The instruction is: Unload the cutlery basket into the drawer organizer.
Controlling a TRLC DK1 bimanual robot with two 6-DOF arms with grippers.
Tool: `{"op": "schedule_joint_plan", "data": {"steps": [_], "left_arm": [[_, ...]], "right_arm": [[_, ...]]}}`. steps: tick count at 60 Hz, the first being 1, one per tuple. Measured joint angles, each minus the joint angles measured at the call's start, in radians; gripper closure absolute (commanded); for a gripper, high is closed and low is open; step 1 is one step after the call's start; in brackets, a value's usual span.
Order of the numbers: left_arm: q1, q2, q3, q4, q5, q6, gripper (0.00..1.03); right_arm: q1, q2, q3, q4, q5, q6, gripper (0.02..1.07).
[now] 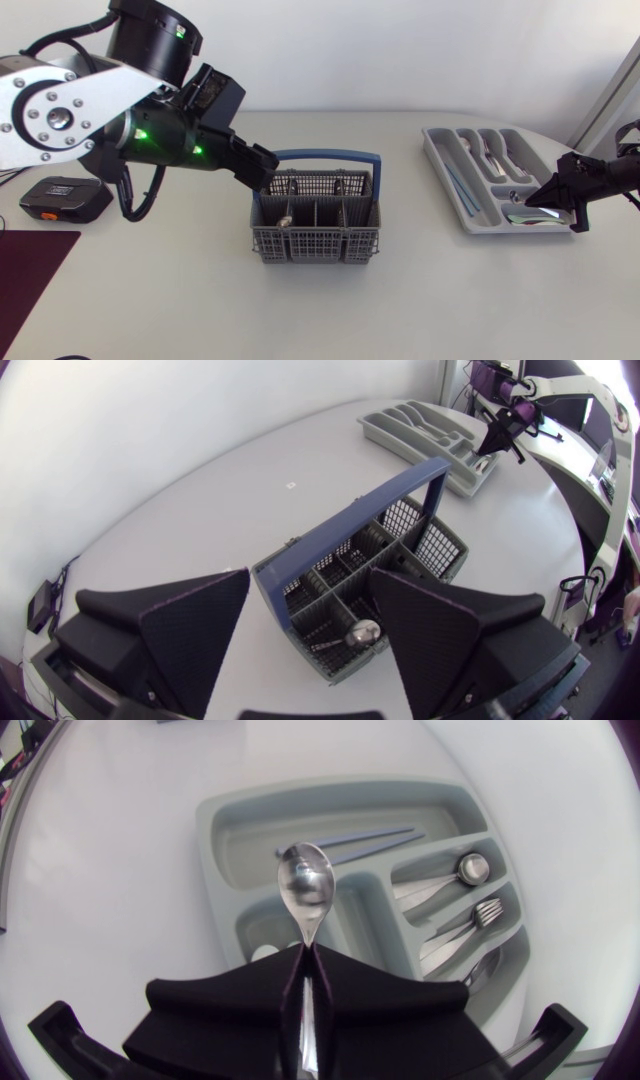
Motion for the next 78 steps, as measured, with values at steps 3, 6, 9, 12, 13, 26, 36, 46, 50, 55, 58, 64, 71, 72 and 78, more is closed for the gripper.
{"op": "schedule_joint_plan", "data": {"steps": [3,6,9,12,13,26,36,46,50,55,58,64,71,72,78], "left_arm": [[-0.005,0.0,-0.001,0.0,0.0,0.0,0.19],[-0.007,0.0,-0.002,0.0,0.0,0.0,0.19],[-0.011,0.0,-0.003,-0.001,-0.001,0.0,0.19],[-0.012,0.0,-0.003,-0.001,0.0,0.0,0.19],[-0.014,0.0,-0.003,-0.001,0.0,0.0,0.19],[-0.029,0.0,-0.01,-0.003,-0.008,0.004,0.19],[-0.043,0.0,-0.011,-0.008,-0.008,0.026,0.19],[-0.063,-0.012,-0.032,-0.008,-0.012,0.056,0.19],[-0.076,-0.015,-0.038,-0.009,-0.012,0.067,0.19],[-0.092,-0.015,-0.041,-0.008,-0.013,0.081,0.19],[-0.1,-0.016,-0.043,-0.008,-0.015,0.095,0.19],[-0.106,-0.025,-0.05,-0.008,-0.018,0.127,0.19],[-0.106,-0.036,-0.066,-0.007,-0.028,0.166,0.19],[-0.106,-0.036,-0.068,-0.006,-0.031,0.171,0.19],[-0.111,-0.039,-0.095,0.006,-0.042,0.209,0.19]], "right_arm": [[-0.002,0.029,0.031,0.0,0.024,-0.022,1.01],[-0.002,0.054,0.056,0.0,0.046,-0.039,1.01],[-0.002,0.077,0.081,0.0,0.064,-0.056,1.01],[-0.002,0.094,0.096,0.0,0.076,-0.072,1.01],[-0.002,0.097,0.1,0.002,0.079,-0.077,1.01],[-0.002,0.107,0.102,0.024,0.105,-0.125,1.01],[-0.002,0.107,0.095,0.052,0.119,-0.154,0.89],[-0.005,0.101,0.063,0.089,0.118,-0.156,0.72],[-0.01,0.091,0.038,0.11,0.116,-0.156,0.7],[-0.013,0.068,0.002,0.121,0.111,-0.156,0.67],[-0.015,0.049,-0.019,0.124,0.099,-0.156,0.64],[-0.019,-0.006,-0.061,0.136,0.06,-0.154,0.6],[-0.021,-0.093,-0.116,0.144,0.023,-0.14,0.6],[-0.021,-0.105,-0.125,0.146,0.017,-0.137,0.6],[-0.018,-0.184,-0.199,0.154,-0.006,-0.117,0.6]]}}
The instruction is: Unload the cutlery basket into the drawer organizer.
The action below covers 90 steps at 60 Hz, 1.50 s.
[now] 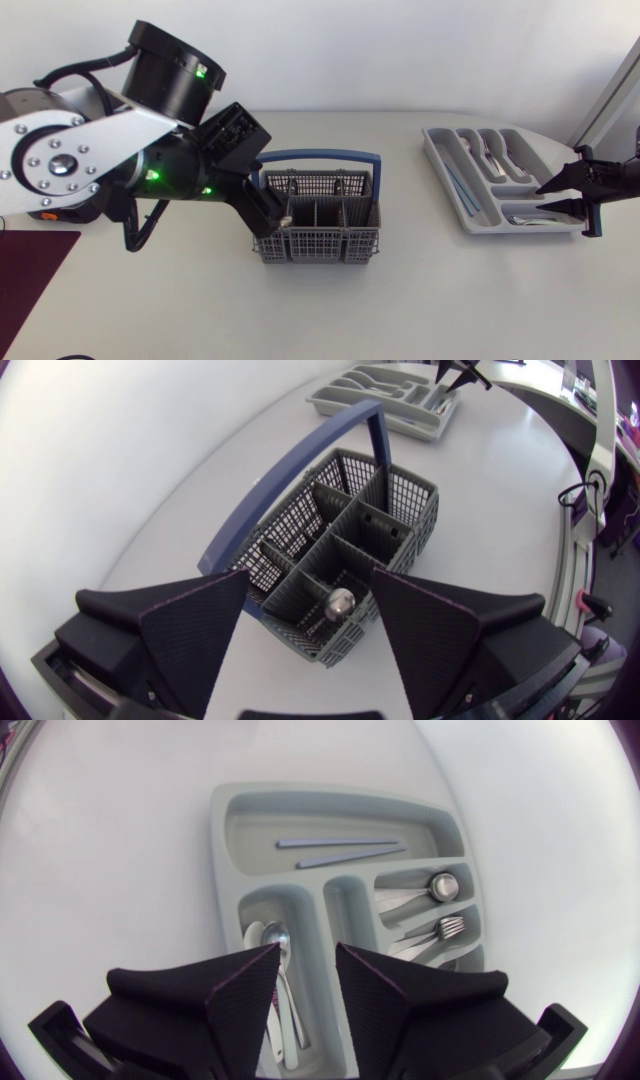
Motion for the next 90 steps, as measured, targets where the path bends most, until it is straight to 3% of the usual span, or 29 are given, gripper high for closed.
{"op": "schedule_joint_plan", "data": {"steps": [13,19,34,50,90], "left_arm": [[-0.074,0.001,-0.028,0.006,-0.102,0.026,0.19],[-0.11,0.006,-0.028,0.007,-0.13,0.026,0.19],[-0.14,0.083,-0.014,0.009,-0.243,0.021,0.21],[-0.193,0.229,0.199,-0.159,-0.36,-0.077,0.21],[-0.224,0.381,0.336,-0.346,-0.389,-0.171,0.27]], "right_arm": [[0.038,-0.129,-0.171,-0.003,-0.037,0.119,0.6],[0.075,-0.191,-0.209,-0.069,-0.067,0.19,0.6],[0.18,-0.399,-0.364,-0.121,-0.144,0.307,0.6],[0.289,-0.584,-0.525,-0.051,-0.18,0.437,0.57],[0.452,-0.719,-0.676,0.129,-0.186,0.679,0.55]]}}
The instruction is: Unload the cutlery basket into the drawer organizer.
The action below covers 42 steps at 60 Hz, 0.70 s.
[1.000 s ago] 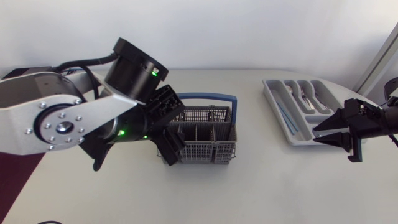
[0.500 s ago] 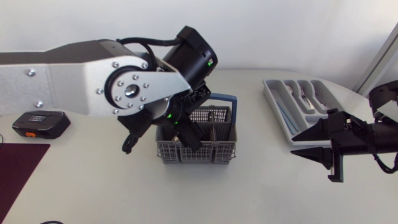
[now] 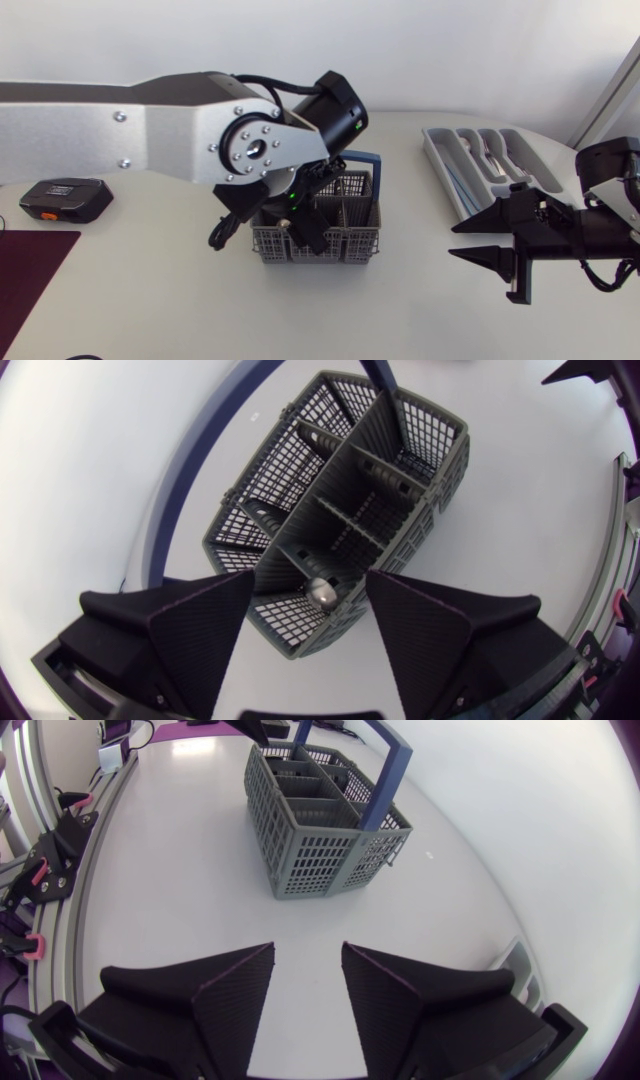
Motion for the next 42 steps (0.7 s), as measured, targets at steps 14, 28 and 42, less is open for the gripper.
{"op": "schedule_joint_plan", "data": {"steps": [14,28,42], "left_arm": [[-0.016,0.077,0.076,-0.045,-0.016,-0.023,0.3],[-0.016,0.104,0.078,-0.05,-0.041,-0.04,0.3],[-0.003,0.104,0.076,-0.05,-0.06,-0.04,0.35]], "right_arm": [[0.008,0.0,-0.006,0.002,0.0,0.013,0.55],[0.008,-0.001,-0.015,0.018,0.001,0.013,0.55],[0.008,-0.004,-0.023,0.025,0.004,0.016,0.55]]}}
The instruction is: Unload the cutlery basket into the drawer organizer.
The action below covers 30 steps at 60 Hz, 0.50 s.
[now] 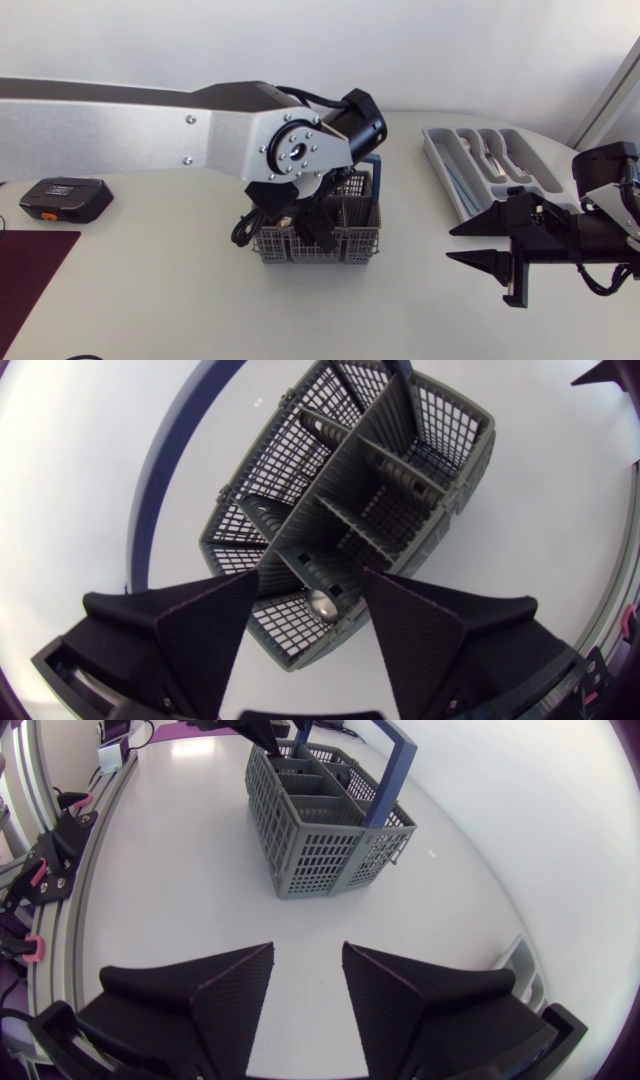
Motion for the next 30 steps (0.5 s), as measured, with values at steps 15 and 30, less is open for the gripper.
{"op": "schedule_joint_plan", "data": {"steps": [15,30], "left_arm": [[0.028,0.0,-0.035,0.0,-0.007,0.0,0.35],[0.04,0.0,-0.055,0.009,-0.011,-0.001,0.35]], "right_arm": [[0.0,0.0,0.0,0.001,0.0,0.0,0.55],[0.006,-0.003,-0.002,0.003,0.0,0.0,0.55]]}}
